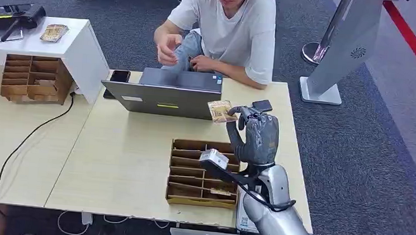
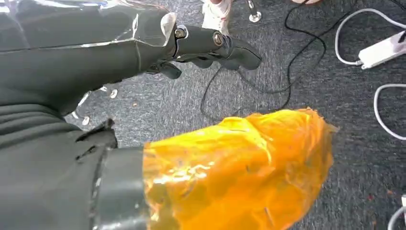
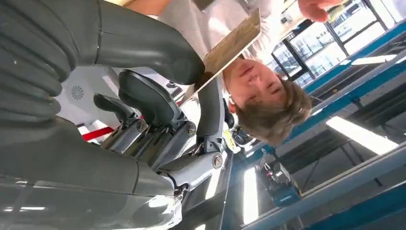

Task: Pass the card to the sensor for recognition and then transmit it.

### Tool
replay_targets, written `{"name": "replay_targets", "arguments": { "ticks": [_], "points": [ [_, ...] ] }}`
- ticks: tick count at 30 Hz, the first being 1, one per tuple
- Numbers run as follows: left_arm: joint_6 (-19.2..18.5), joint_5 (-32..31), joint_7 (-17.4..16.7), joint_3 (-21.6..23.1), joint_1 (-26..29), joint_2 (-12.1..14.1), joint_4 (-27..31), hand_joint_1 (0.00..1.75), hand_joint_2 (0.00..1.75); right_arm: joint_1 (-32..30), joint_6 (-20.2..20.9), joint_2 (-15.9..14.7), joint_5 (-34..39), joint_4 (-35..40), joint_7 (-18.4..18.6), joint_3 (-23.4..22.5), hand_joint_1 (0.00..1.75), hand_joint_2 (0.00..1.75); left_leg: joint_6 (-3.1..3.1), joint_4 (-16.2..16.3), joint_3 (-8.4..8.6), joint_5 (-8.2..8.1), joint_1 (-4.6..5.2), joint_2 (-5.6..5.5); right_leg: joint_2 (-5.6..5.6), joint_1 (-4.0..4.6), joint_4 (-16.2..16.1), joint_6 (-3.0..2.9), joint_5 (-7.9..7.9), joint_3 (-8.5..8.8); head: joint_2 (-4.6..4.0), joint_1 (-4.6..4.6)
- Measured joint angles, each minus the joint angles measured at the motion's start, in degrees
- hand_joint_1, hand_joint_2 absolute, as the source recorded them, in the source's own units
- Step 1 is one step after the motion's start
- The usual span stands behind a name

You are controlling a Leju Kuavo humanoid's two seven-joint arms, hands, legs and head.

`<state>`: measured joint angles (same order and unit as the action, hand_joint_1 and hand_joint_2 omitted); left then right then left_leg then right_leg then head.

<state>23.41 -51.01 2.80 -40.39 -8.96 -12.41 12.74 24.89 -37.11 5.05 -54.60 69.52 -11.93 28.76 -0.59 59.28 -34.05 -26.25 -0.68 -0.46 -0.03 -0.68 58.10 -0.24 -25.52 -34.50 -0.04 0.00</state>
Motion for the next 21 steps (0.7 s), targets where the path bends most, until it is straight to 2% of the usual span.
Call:
{"name": "replay_targets", "arguments": {
  "ticks": [21],
  "points": [
    [0.8, -1.9, -2.2, 0.0, -3.6, -1.2, 0.0, 0.00, 0.00, 14.9, 2.5, 4.3, 1.1, -17.0, 3.5, 1.1, 1.75, 1.75, 0.03, 0.0, -0.04, 0.11, 0.01, -0.02, -0.01, 0.00, 0.0, -0.05, 0.05, -0.04, 0.00, 0.00]
  ]
}}
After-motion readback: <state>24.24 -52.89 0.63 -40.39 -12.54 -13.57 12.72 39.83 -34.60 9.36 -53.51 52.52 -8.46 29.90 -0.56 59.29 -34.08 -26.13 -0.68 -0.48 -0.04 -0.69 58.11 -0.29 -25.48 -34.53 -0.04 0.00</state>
